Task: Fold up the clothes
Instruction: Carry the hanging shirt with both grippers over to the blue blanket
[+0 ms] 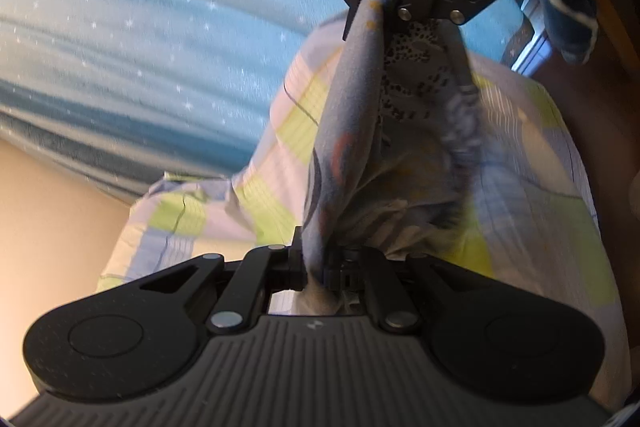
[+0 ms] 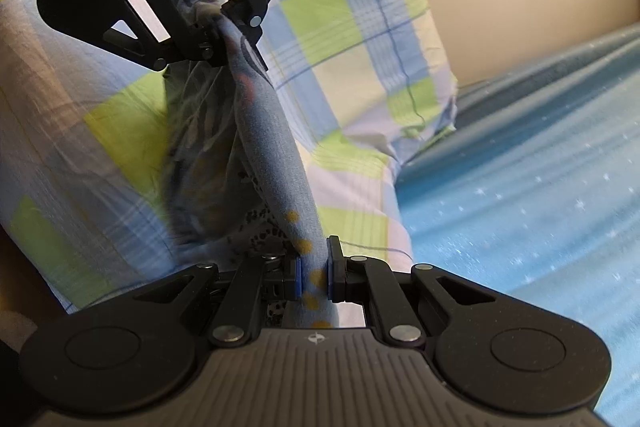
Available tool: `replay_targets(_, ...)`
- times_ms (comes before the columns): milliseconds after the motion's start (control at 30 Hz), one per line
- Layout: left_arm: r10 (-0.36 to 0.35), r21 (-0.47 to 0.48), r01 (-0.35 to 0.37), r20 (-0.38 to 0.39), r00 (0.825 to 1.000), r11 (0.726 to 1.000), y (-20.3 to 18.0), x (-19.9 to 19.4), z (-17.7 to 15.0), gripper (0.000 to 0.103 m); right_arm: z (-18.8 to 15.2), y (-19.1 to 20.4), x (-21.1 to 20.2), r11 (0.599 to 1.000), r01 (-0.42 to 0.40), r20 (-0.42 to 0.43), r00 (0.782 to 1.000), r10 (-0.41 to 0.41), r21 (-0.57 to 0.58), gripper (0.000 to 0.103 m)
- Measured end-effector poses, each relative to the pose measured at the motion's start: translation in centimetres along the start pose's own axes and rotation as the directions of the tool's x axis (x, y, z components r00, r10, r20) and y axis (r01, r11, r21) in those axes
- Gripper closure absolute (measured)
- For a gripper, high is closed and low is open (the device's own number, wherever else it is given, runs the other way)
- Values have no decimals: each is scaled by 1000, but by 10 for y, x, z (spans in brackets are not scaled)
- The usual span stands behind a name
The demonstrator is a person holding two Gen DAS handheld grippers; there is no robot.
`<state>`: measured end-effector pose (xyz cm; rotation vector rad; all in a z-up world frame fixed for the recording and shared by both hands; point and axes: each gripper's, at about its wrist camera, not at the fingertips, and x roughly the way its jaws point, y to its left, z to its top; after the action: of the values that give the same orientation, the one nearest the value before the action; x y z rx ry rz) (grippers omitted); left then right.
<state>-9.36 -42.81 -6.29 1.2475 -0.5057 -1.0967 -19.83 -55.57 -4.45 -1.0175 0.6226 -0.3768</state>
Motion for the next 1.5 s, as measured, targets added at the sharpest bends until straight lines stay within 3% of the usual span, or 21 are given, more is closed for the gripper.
replay_targets(333, -7, 46, 2, 106, 994, 999, 5, -13, 49, 97, -32, -27, -38, 997, 72, -61, 996, -70, 32, 95)
replay_targets(567, -26, 64, 10, 257, 966, 998, 1, -21, 96, 97, -66, -45, -73, 987, 146, -168, 977, -132, 71, 95)
replay_targets(733, -80, 88, 48, 415, 906, 995, -7, -33, 146, 97, -104, -52, -123, 970, 222, -287, 940, -184, 104, 95)
replay_targets(1000, -157, 150, 79, 630, 761, 986, -20, -53, 250, 97, -178, -84, -207, 926, 355, -473, 842, -260, 124, 95)
replay_targets(1167, -189, 163, 103, 704, 684, 981, -24, -53, 323, 97, -224, -113, -236, 897, 424, -548, 784, -293, 126, 95)
replay_targets(1233, -207, 174, 117, 715, 667, 978, -27, -45, 351, 97, -247, -125, -235, 891, 438, -575, 763, -296, 122, 95)
replay_targets(1333, -214, 194, 104, 719, 661, 975, -33, -27, 391, 97, -282, -145, -226, 889, 450, -603, 735, -311, 90, 95)
replay_targets(1467, -134, 150, 32, 750, 647, 988, -28, -10, 436, 97, -315, -171, -229, 848, 529, -601, 678, -422, 2, 95)
replay_targets(1500, -125, 138, 31, 754, 645, 990, -28, -7, 441, 97, -320, -170, -230, 843, 538, -600, 674, -432, -3, 95)
